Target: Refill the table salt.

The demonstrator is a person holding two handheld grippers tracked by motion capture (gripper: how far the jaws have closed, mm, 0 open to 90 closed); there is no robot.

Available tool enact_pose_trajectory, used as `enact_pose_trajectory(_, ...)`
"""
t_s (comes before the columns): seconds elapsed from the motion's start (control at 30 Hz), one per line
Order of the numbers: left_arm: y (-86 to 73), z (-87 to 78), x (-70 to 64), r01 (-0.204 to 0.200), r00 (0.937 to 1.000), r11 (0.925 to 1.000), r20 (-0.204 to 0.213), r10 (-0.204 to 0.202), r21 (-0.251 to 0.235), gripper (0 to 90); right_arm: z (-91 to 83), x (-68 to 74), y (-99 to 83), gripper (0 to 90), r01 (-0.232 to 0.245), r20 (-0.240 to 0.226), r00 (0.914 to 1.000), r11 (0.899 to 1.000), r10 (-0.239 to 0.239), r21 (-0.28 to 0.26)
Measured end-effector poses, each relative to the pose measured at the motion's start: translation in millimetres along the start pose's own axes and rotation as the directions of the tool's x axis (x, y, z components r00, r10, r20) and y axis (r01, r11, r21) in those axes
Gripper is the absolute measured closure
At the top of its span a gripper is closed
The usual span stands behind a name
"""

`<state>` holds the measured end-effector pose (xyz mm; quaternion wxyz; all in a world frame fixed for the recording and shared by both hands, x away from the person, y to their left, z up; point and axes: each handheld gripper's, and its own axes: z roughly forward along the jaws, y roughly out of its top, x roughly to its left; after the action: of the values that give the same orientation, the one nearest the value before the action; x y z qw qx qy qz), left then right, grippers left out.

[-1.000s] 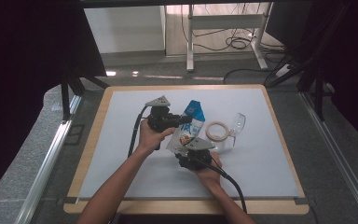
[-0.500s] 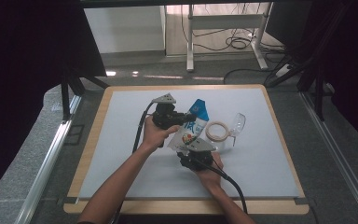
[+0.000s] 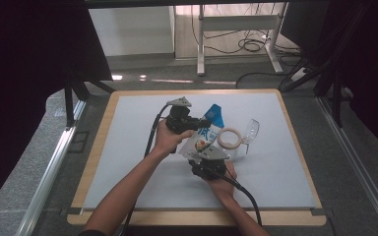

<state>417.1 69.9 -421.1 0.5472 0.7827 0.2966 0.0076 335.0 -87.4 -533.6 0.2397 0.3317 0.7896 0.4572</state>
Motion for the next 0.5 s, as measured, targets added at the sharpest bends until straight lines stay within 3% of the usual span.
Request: enact_pose_trajectory(0.5,6.7,6.4,2.0,-0.01,0.9999,0.9993,-0.006,0.01,0.036,89.6,-1.8,-0.5,0.6,45.6,-0.028,-0.004,0.9996,1.0,0.028,-0.009)
